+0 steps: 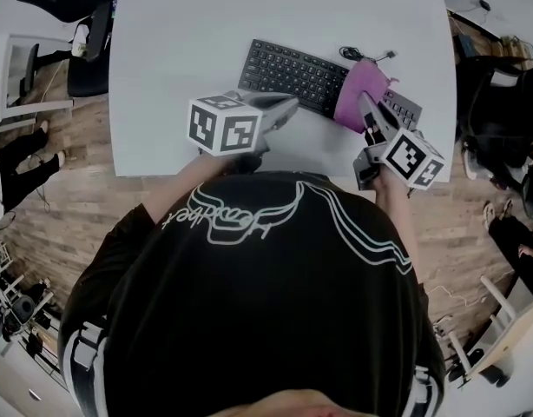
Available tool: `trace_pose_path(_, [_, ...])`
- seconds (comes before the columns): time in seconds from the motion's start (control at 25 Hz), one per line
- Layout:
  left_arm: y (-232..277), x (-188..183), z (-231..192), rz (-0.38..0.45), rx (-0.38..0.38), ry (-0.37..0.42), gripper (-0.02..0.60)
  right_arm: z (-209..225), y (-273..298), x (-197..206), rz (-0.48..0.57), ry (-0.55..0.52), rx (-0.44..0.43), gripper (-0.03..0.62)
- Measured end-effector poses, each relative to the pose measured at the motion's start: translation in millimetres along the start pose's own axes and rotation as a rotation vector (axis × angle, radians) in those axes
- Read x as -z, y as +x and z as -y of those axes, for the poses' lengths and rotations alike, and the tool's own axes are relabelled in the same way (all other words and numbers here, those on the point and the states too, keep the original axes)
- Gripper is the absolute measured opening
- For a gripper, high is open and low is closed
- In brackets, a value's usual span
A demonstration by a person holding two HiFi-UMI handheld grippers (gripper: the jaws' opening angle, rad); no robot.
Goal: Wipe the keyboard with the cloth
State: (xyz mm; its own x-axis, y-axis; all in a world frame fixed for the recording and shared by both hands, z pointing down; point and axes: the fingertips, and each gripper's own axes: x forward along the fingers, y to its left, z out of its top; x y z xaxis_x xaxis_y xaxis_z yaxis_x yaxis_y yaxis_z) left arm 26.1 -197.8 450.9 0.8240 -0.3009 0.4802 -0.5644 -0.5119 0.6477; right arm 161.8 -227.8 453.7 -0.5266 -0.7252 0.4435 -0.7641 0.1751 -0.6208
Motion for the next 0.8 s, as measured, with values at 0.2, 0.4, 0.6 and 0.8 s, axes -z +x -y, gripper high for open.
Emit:
trace_pose_path(0.2, [-9,2,-12,0.008,-0.030,-0.021,0.005,-30,33,16,-0.065,-0.040,-0.081,0.052])
trace_pose_path(0.4, [-23,1,-28,0.007,-0.043,-0.029,0.005,-42,64,30,-0.107,-0.078,-0.091,0.052])
trace_pose_path(0.6, [-34,1,-39,0.007,-0.050,-0.038,0.005,-29,79,43,-0.152,-0.118,-0.027,0.052])
trace_pose_path(0.8, [-34,2,-40,0.003,-0.049,-0.038,0.005,-16,79,51,-0.179,-0.175,0.031,0.052])
